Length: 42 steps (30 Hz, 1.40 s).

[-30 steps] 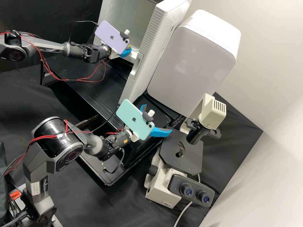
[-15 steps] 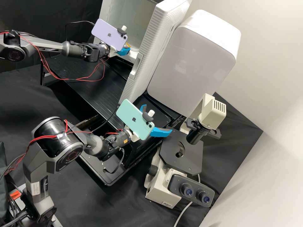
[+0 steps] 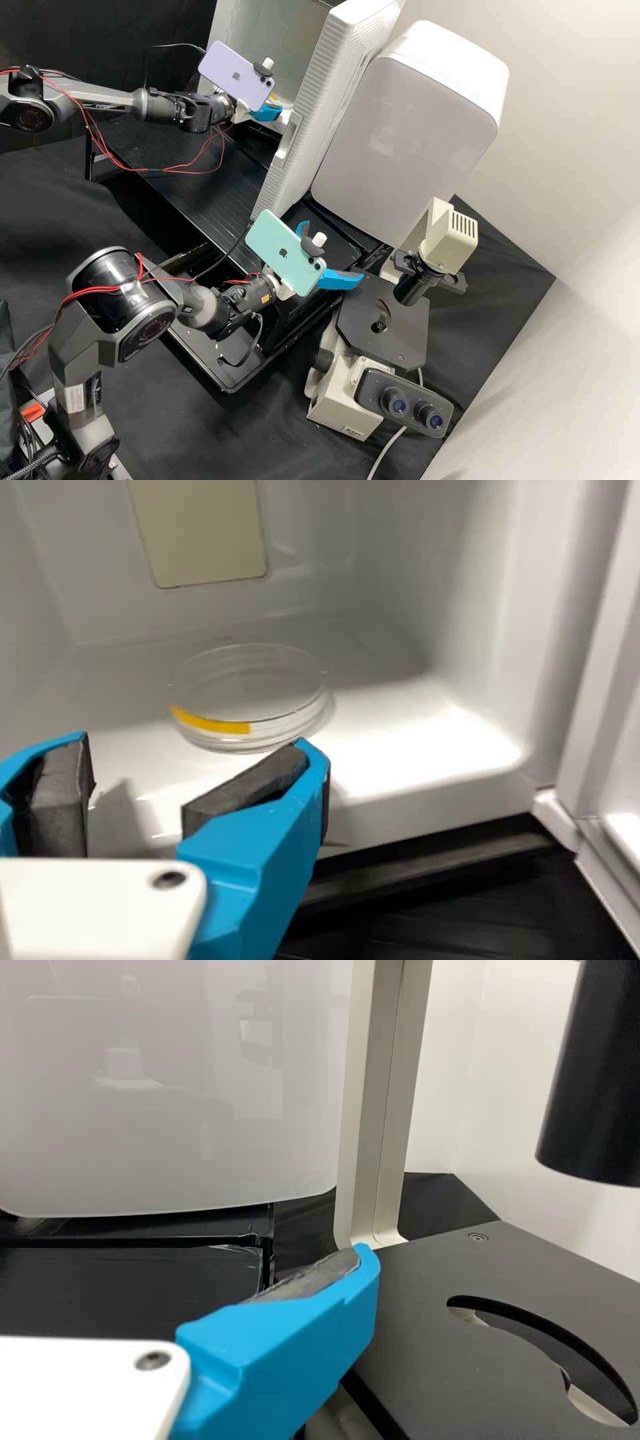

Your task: Take the petri dish out of the incubator

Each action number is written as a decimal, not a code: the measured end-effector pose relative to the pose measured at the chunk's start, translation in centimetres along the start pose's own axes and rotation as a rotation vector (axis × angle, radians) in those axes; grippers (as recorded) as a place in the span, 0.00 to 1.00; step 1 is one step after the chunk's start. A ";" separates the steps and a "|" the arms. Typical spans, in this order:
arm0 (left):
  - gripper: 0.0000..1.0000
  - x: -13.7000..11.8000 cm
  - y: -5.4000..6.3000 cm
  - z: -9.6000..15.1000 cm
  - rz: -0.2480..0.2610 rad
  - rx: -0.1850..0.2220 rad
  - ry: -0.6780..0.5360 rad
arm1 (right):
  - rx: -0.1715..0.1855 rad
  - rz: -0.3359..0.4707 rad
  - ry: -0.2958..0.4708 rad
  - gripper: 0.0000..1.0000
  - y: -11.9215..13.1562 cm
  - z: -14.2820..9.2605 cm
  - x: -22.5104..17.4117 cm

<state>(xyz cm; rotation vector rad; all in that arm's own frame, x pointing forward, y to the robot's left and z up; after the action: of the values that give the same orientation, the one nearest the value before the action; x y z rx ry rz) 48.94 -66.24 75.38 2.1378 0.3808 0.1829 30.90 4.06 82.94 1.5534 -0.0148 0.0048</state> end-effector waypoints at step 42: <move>1.00 -0.2 2.3 -0.5 -0.036 -0.041 -0.071 | 0.000 0.000 0.000 1.00 0.0 0.0 0.0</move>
<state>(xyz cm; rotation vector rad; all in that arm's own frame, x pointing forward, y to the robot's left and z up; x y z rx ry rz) 49.10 -67.14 77.58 2.0897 0.3702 0.0931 30.90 4.06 82.94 1.5534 -0.0148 0.0048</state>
